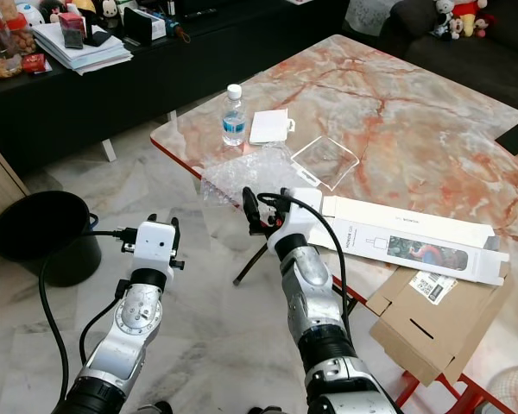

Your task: Picking trash to rubbish bin

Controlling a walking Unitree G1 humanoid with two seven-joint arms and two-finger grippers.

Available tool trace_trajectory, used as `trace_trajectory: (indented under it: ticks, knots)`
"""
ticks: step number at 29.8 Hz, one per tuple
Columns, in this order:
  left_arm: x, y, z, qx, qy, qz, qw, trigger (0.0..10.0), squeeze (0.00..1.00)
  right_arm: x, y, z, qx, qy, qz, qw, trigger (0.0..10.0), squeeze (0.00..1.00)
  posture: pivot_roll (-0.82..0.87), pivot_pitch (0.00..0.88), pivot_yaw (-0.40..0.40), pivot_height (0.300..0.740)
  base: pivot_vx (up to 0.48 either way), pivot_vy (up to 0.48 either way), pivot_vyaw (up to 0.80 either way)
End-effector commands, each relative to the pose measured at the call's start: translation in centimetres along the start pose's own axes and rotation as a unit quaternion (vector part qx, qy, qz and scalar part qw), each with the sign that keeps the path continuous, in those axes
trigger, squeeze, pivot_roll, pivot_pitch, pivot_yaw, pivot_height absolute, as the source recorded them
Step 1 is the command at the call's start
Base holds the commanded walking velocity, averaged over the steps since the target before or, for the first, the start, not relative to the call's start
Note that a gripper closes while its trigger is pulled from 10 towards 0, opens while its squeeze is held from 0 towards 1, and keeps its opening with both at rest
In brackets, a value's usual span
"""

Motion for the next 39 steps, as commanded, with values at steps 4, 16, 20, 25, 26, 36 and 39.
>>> trace_trajectory:
  ticks: [4,16,20,25,26,36,39]
  knots:
    - [-0.2,0.3,-0.2,0.009,0.007,0.003,1.0,10.0,0.0,-0.7,-0.2,-0.1,0.006,-0.022,-0.03,0.999,10.0,0.0,0.05,0.163,-0.147,0.74,0.0,0.0,0.0]
    - [-0.5,0.2,-0.2,0.011,0.01,-0.004,1.0,10.0,0.0,-0.9,-1.0,0.4,0.004,-0.027,-0.046,0.999,10.0,0.0,0.06,0.141,-0.144,0.74,0.0,0.0,0.0]
    - [-0.4,0.0,-0.1,0.009,0.009,-0.005,1.0,10.0,0.0,-1.0,-1.1,0.3,0.007,-0.037,-0.05,0.998,10.0,0.0,0.06,0.132,-0.143,0.74,0.0,0.0,0.0]
    - [-0.6,-0.2,0.1,0.006,0.008,-0.009,1.0,10.0,0.0,-0.5,-1.4,0.4,0.009,-0.034,-0.032,0.999,0.0,0.0,0.07,0.113,-0.143,0.74,0.0,0.0,0.0]
    - [-0.6,-0.2,0.1,0.006,0.008,-0.009,1.0,10.0,0.0,-0.5,-1.4,0.4,0.009,-0.033,-0.032,0.999,0.0,0.0,0.07,0.111,-0.144,0.74,0.0,0.0,0.0]
    - [-0.7,-0.6,0.6,-0.004,0.003,-0.009,1.0,10.0,0.0,0.2,-1.6,0.2,0.013,-0.033,-0.006,0.999,0.0,0.0,0.08,0.104,-0.146,0.74,0.0,0.0,0.0]
    - [-0.7,-0.7,0.6,-0.006,0.003,-0.008,1.0,10.0,0.0,0.0,-1.5,0.2,0.015,-0.032,-0.011,0.999,0.0,0.0,0.08,0.106,-0.146,0.74,0.0,0.0,0.0]
Point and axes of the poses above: a point about 5 cm out from each wrist's last joint towards the gripper, its own y axis pointing back from the gripper into the wrist, its own z axis along the axis of the wrist's last joint, x = y × z, the point moved 3 cm from there along -y, pointing out of the wrist towards the gripper, and after that the axes turned 3 degrees about y, right-handed, at the moved point
